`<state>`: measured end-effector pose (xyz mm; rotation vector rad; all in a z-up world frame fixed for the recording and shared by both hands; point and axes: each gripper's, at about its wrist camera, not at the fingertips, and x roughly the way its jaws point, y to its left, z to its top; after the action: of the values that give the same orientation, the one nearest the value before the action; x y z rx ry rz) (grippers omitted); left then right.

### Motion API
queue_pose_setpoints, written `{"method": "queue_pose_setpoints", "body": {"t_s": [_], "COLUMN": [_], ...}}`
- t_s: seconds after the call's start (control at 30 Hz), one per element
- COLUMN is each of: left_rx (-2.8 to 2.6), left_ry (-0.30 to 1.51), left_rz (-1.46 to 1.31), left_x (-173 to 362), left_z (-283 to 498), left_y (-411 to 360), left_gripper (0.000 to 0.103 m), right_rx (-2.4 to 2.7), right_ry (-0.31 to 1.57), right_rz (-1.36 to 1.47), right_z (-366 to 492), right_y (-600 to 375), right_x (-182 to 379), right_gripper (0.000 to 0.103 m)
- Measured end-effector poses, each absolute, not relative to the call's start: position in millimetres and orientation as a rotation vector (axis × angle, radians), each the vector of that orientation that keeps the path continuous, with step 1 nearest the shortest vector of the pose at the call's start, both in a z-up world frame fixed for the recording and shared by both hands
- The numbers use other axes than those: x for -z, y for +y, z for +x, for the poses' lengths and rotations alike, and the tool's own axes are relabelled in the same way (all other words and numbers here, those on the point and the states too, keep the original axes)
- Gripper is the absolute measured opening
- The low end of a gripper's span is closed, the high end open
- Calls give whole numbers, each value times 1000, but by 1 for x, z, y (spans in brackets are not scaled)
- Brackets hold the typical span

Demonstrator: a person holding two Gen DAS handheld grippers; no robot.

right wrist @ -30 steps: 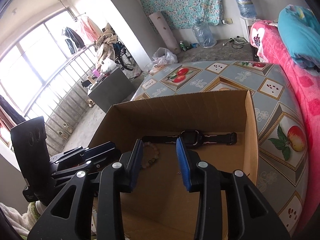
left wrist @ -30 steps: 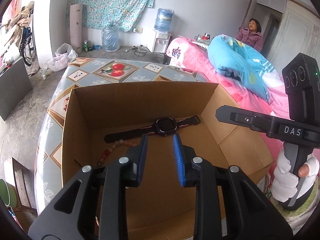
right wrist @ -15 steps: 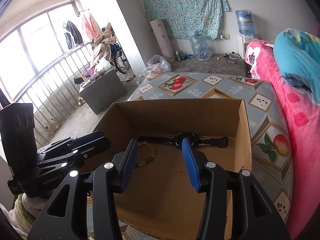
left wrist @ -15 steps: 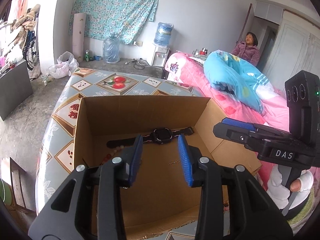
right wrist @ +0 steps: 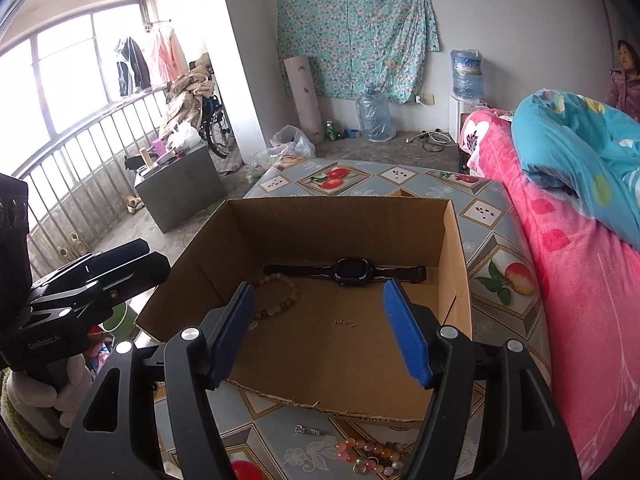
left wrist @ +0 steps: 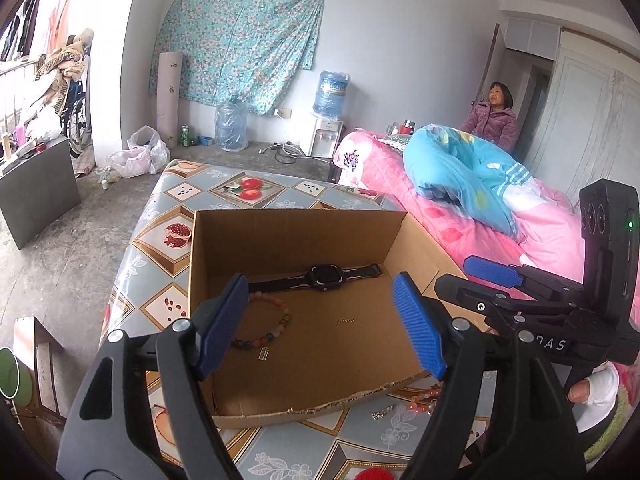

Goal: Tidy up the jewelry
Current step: 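Withdraw the right tool from the box back to the table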

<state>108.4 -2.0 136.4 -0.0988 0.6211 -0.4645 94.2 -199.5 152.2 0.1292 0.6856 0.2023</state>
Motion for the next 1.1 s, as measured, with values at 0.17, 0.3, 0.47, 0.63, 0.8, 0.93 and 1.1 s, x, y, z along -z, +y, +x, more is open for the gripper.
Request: {"method": "queue_pose_setpoints", "body": {"t_s": [0.17,0.3,0.47,0.63,0.8,0.93,1.1], "left_rx": [444,421,398,374,314,267,257], "left_ry": [595,580,596,652,727,792,854], "left_rz": [-102,-86,-64,-46,6,37,90], "left_x": [-143,-144,-134,-108,-70,-36,-4], "left_z": [89,74,56,39,31,33,39], "left_y": [9,14,17,18,12,7,-5], "left_gripper": [80,82,84,84,84,84,84], "right_rx": [-196,-194,-210,-229,-213,-149,-65], "right_ry": [655,636,653,697,775,805,851], "right_rz": [87,48,25,2,3,16,48], "right_z": [71,50,24,-3,-23,-33,-34], "right_y": [-191,-184,-174,-163,-160,-164,-172], "right_x": [-157,-158,-147,-126,-89,-63,-34], "right_gripper": [71,74,75,79,80,80,80]}}
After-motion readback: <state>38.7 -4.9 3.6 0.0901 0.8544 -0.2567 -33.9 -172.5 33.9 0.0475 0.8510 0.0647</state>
